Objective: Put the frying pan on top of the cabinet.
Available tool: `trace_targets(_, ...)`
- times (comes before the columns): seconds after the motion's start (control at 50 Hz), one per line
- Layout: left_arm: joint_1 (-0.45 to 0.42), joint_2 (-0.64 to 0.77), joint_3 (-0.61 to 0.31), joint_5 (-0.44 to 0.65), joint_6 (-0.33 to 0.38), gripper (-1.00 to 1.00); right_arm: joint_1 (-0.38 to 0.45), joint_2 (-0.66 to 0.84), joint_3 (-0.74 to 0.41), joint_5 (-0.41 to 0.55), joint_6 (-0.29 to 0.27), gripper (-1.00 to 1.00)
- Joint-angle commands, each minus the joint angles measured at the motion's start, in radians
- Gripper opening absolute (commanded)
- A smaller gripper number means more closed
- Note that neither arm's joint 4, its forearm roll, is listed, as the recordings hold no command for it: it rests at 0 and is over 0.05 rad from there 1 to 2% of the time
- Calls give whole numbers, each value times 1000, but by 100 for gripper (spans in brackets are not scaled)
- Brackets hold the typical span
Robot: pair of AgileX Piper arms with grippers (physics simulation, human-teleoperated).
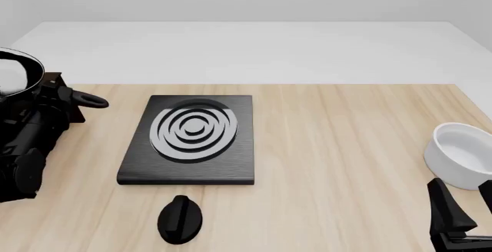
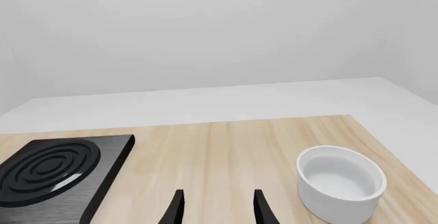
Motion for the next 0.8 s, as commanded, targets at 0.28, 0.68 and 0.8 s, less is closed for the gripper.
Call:
trace_targets(0.28,34,76,-50,-45,-5,-100,2,13,-1,-8,-7,100)
trace_targets(0.68,65,150,-73,-72,-22,-100,2,13,0,-6,-8,100)
trace_targets(0.8,69,158,-74,-75,-24,-100,3,10,0,-4,-9,100)
